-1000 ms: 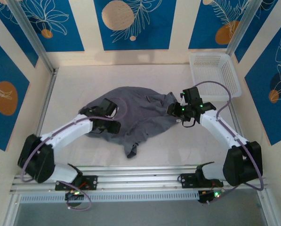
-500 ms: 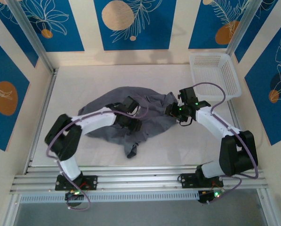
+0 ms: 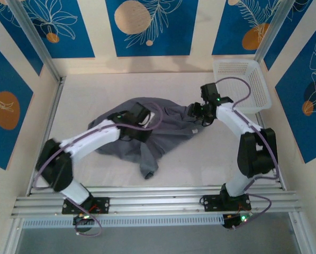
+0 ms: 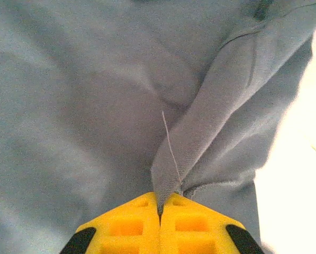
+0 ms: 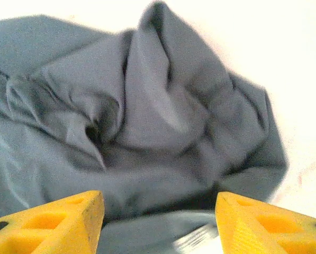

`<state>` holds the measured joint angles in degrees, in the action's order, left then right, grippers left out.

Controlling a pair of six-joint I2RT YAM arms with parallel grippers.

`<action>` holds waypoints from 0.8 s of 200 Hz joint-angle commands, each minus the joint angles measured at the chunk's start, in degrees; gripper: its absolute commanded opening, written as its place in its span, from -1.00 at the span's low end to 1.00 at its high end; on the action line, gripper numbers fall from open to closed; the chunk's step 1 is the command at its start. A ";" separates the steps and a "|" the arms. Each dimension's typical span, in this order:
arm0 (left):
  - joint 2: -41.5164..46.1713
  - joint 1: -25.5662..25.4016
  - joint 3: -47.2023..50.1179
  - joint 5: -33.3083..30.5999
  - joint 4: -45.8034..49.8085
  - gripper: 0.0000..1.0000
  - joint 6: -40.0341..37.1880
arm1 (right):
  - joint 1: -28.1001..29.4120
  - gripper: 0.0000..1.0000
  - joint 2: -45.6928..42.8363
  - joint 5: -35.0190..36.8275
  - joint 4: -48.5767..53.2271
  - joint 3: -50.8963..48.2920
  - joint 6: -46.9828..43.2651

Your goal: Fold the inside-out t-shirt

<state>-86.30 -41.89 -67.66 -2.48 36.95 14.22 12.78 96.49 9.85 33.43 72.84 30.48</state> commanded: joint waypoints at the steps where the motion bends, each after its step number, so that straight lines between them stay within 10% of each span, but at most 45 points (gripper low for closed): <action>1: 6.15 0.93 6.25 -5.37 7.43 -1.00 1.53 | 0.48 0.19 6.49 1.92 2.37 5.99 -3.22; 51: 13.34 0.95 14.81 -1.30 1.83 -1.00 7.25 | 3.15 0.09 22.00 -2.28 4.54 16.04 -1.92; 69: 13.46 0.96 14.47 -0.68 1.35 -1.00 6.91 | 3.14 -0.63 22.51 -2.16 6.06 17.68 -2.03; 85: 13.77 0.96 12.55 -1.71 2.74 -1.00 5.65 | 3.14 -1.00 18.88 -0.64 6.42 17.75 -2.72; 160: 22.93 10.07 -29.52 -13.25 14.23 -1.00 -7.98 | -3.21 -1.00 -14.86 -5.10 7.53 24.17 12.55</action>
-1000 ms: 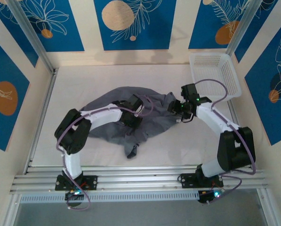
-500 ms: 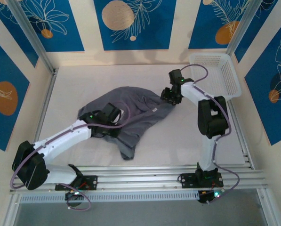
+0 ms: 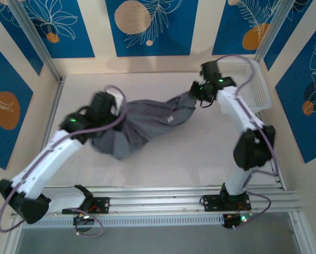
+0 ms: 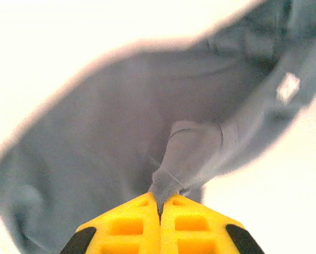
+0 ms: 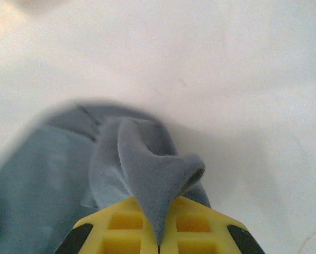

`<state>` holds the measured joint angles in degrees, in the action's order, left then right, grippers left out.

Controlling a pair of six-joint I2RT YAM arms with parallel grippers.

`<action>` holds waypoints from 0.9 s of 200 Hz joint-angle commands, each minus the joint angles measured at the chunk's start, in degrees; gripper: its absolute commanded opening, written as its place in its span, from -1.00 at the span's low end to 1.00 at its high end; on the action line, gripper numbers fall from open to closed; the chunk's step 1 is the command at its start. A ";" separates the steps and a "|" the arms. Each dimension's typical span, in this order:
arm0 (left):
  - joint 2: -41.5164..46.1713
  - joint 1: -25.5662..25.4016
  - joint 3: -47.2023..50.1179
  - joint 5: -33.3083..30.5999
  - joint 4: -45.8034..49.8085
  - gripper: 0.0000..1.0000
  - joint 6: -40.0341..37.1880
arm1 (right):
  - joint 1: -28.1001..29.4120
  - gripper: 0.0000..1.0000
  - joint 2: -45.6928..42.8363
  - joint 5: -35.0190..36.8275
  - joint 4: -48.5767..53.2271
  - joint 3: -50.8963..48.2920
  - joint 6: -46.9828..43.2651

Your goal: Fold the inside-out t-shirt

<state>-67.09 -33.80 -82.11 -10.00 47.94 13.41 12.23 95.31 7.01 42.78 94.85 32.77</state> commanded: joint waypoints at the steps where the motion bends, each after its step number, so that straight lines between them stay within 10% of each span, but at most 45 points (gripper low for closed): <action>1: 3.67 1.98 -15.74 -5.87 3.31 -1.00 -7.39 | -2.74 -1.00 -14.15 -2.17 -2.18 2.08 10.58; 78: 5.47 2.00 -35.51 -5.94 -2.74 -1.00 -13.70 | -2.06 -1.00 -38.38 9.87 -16.10 0.82 34.77; 151: -6.03 3.10 -41.53 -14.05 -4.27 -1.00 -21.54 | 5.34 -1.00 -28.70 26.85 -2.62 13.61 51.49; 180: -16.48 17.49 -45.24 -2.98 -2.07 -1.00 -13.81 | 7.63 -1.00 -19.78 34.97 3.23 19.31 55.66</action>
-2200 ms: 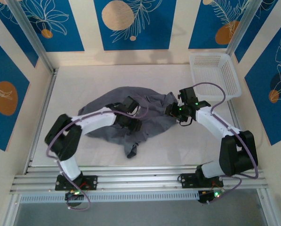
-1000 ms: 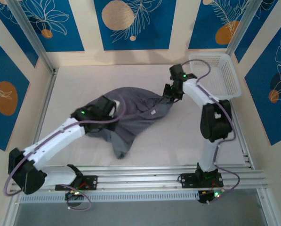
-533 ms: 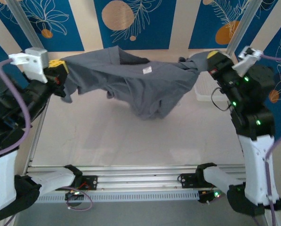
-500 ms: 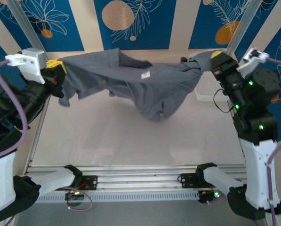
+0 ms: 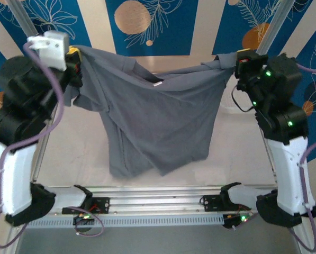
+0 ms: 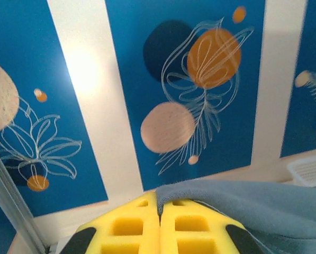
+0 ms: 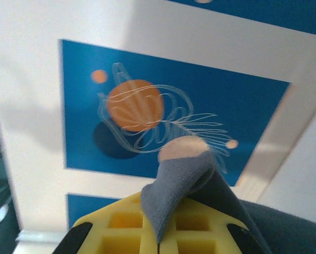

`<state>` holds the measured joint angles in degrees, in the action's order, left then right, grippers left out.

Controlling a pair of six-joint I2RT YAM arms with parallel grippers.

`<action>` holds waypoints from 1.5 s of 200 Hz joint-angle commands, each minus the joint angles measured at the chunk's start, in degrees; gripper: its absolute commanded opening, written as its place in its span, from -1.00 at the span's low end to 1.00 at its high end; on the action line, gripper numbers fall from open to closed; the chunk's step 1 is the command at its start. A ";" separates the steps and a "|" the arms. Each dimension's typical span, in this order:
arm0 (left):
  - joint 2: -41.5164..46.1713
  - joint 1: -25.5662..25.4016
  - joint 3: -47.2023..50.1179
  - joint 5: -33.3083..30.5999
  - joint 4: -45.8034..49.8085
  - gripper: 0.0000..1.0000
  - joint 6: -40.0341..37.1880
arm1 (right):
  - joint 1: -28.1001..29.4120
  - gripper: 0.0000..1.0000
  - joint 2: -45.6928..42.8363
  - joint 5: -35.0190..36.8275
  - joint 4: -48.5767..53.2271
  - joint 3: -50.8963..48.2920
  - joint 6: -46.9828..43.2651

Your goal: Fold the inside-out t-shirt

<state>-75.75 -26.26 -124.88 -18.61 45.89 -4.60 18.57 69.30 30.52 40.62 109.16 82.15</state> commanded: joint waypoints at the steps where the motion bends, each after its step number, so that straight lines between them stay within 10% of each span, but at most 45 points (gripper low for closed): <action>1: -8.10 10.50 -2.56 5.97 0.08 -1.00 4.49 | 1.29 -1.00 6.53 11.60 5.72 5.44 6.27; 124: 10.75 15.85 9.75 43.33 -17.76 -1.00 18.47 | 3.49 -1.00 -15.23 -0.29 -18.22 -6.82 -10.44; 213: 6.44 15.89 2.67 33.85 -13.41 -1.00 16.79 | 2.88 -1.00 -13.36 3.63 -16.51 -2.25 -10.27; 300: -26.29 19.60 -4.14 19.94 -9.06 -1.00 13.83 | -0.54 -1.00 21.95 14.05 1.66 11.39 -4.87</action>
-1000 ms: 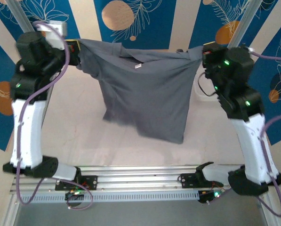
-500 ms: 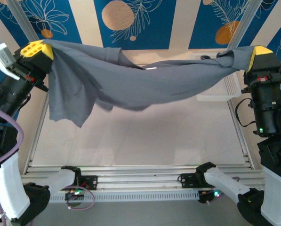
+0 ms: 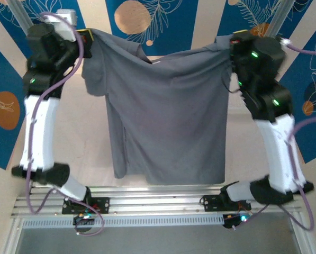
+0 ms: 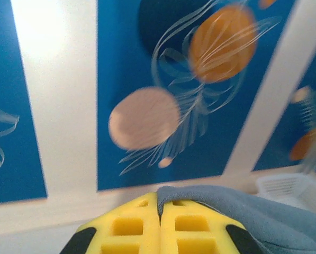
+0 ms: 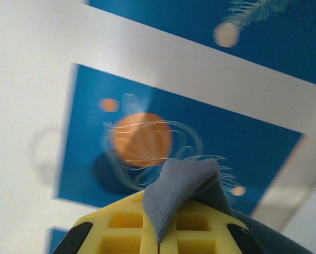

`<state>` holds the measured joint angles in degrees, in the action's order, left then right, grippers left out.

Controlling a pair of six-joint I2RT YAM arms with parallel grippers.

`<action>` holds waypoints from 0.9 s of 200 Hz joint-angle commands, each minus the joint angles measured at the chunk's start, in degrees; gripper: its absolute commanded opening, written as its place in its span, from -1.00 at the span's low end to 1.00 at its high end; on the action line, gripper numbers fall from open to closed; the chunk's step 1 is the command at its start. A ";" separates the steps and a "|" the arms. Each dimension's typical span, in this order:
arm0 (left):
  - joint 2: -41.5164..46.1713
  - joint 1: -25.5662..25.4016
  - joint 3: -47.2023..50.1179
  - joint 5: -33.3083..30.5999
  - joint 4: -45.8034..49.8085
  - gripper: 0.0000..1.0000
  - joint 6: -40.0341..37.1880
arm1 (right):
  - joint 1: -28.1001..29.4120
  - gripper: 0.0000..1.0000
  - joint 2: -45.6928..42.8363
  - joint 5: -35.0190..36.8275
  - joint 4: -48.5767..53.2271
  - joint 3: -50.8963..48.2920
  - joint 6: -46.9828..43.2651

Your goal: Fold the inside-out t-shirt

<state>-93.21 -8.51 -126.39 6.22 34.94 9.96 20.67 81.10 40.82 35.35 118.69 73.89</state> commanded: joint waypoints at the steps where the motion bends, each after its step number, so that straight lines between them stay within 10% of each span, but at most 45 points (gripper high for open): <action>1: -9.22 1.89 -2.59 -4.90 1.76 -1.00 -0.73 | -2.82 -0.99 10.53 3.49 6.88 1.97 3.29; 10: -12.78 2.24 -2.63 -4.39 0.67 -0.57 -0.64 | -4.36 -0.62 15.44 0.16 5.18 2.60 1.61; 26: -17.99 2.84 -3.46 -3.29 -1.32 0.40 -0.38 | -6.50 0.62 24.84 -5.85 3.18 8.78 -5.54; 40: -21.02 3.27 -6.36 -1.84 -1.14 0.89 -0.62 | -7.27 0.99 33.18 -9.85 8.66 21.43 -12.77; 61: -21.80 3.68 -10.13 1.52 0.48 0.99 -1.24 | -7.90 0.98 40.15 -16.05 14.81 36.80 -24.81; 88: -17.30 3.44 -9.44 15.29 2.89 0.99 -0.87 | -10.73 0.99 35.93 -34.76 15.58 32.17 -33.34; 113: -7.74 -0.52 0.48 24.14 5.64 0.99 -1.58 | -11.45 0.99 23.27 -40.42 13.64 11.13 -34.00; 180: 25.62 -29.64 56.19 12.81 -4.59 0.88 0.24 | -6.41 0.99 -12.17 -34.43 7.04 -52.83 -26.21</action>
<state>-69.78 -29.30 -82.50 23.53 31.11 9.32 12.67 71.85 4.40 39.70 78.24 44.27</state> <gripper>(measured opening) 0.939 0.994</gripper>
